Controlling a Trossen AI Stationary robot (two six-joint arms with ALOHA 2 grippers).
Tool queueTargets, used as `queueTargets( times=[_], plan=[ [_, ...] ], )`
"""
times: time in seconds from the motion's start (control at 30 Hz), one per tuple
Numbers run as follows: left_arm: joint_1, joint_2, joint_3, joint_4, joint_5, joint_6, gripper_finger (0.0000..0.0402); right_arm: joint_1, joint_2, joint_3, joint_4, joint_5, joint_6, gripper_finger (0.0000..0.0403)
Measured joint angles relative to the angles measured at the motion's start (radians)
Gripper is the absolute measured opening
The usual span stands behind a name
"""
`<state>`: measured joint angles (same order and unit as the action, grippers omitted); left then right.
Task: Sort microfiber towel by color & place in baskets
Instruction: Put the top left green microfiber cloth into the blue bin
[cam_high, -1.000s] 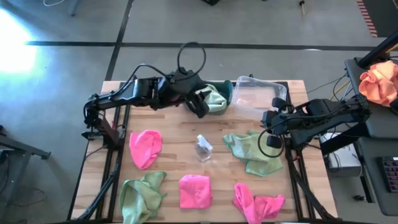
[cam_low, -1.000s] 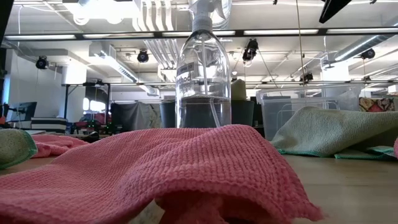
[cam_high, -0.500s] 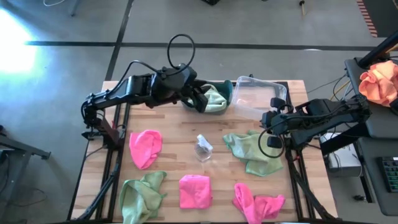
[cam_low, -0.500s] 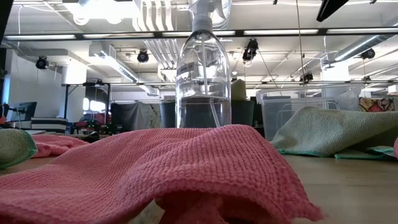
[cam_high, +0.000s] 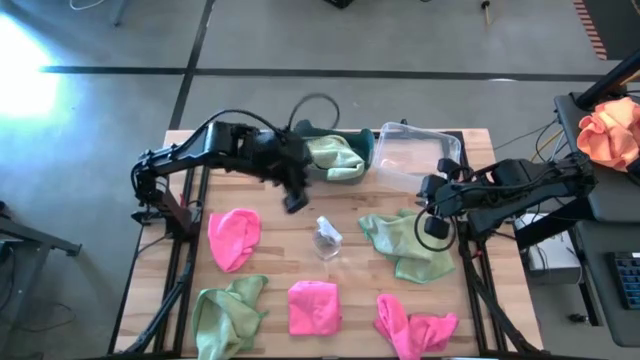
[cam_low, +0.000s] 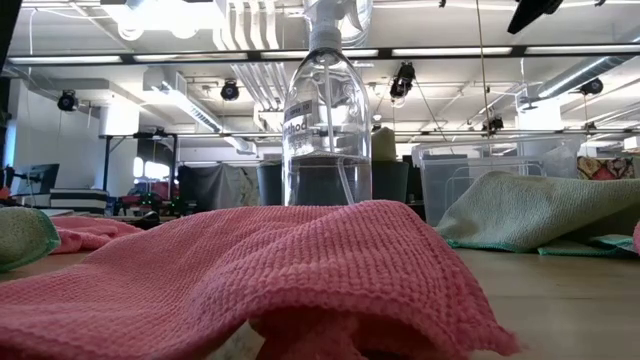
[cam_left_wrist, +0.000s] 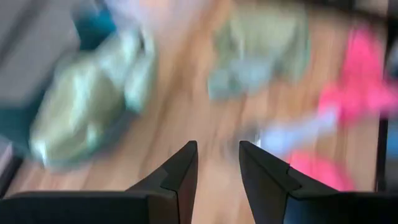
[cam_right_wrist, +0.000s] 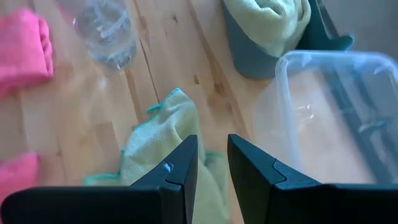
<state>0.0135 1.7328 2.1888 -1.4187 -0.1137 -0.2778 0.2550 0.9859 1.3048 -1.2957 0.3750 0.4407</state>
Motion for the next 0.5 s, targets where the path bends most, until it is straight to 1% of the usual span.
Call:
queueTargets(
  times=[0.07,0.13,0.27,0.33,0.5],
  plan=[
    [-0.002,0.000,-0.009,-0.100,0.029,0.041,0.0103,0.000,0.003,0.000,0.000,0.000,0.078,0.0082],
    [-0.007,0.000,-0.014,-0.158,0.033,0.101,0.0103,0.000,0.005,0.000,0.002,0.000,0.149,0.0082],
    [-0.017,-0.014,-0.033,-0.133,0.067,0.275,0.0103,0.000,0.013,0.000,0.019,0.000,0.258,0.0082],
    [-0.018,-0.020,-0.045,-0.149,0.076,0.332,0.0103,0.000,0.019,0.000,0.026,-0.001,0.302,0.0082],
    [-0.016,-0.062,-0.141,-0.148,0.078,0.357,0.0103,0.000,0.042,0.000,0.024,-0.008,0.313,0.0082]
  ],
)
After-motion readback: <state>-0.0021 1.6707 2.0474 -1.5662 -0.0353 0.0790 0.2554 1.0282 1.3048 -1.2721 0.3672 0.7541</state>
